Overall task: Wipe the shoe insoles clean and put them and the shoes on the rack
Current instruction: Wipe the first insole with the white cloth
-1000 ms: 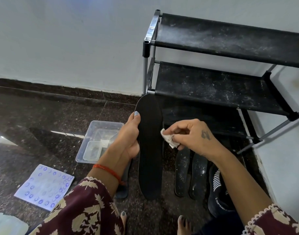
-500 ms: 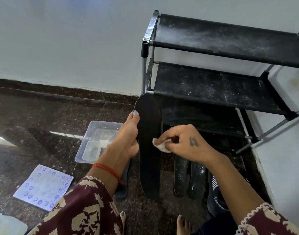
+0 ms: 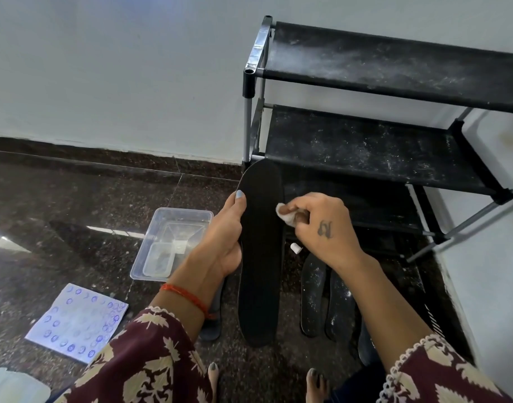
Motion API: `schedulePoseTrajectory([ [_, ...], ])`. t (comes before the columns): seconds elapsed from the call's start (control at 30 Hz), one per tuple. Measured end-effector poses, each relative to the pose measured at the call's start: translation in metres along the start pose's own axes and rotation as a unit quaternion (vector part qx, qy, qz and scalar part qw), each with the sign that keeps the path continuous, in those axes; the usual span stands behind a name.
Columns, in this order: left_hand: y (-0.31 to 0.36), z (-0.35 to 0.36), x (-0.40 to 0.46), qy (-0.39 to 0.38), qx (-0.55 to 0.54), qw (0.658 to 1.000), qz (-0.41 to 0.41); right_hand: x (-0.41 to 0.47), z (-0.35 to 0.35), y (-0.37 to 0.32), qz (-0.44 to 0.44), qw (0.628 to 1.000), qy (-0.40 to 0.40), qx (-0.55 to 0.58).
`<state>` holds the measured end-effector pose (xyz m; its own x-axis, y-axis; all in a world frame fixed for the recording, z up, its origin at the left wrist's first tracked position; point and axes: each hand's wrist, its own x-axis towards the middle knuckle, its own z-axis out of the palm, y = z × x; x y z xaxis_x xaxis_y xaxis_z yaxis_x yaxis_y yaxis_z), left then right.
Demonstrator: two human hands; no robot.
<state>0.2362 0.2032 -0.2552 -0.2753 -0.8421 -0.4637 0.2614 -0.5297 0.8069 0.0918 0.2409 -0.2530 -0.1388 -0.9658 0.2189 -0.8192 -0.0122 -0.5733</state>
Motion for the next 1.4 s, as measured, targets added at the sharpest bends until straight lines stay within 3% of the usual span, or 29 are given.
schedulePoseTrajectory([
  [0.13,0.002,-0.004,0.001,0.012,-0.004,1.0,0.0,0.0,-0.008,0.002,0.081,0.995,-0.053,-0.007],
  [0.27,0.001,-0.006,0.004,0.022,0.002,1.0,0.001,0.0,-0.013,0.001,0.143,0.985,0.009,0.094],
  [0.4,-0.002,-0.006,0.008,0.038,-0.004,0.999,-0.01,0.004,-0.011,0.001,0.224,0.935,0.001,0.273],
  [0.67,-0.014,-0.006,0.014,0.082,-0.043,0.995,-0.049,0.003,0.004,-0.002,0.319,0.814,-0.071,0.481],
  [0.9,-0.044,-0.017,0.035,0.116,-0.024,0.992,-0.048,0.003,0.049,0.014,0.301,0.876,-0.051,0.373],
  [1.03,-0.062,-0.029,0.056,0.163,-0.016,0.985,-0.052,0.011,0.077,0.034,0.309,0.884,-0.059,0.346],
  [1.4,-0.162,-0.099,0.14,0.274,0.186,0.941,-0.067,0.016,0.201,0.101,0.327,0.9,-0.101,0.27],
])
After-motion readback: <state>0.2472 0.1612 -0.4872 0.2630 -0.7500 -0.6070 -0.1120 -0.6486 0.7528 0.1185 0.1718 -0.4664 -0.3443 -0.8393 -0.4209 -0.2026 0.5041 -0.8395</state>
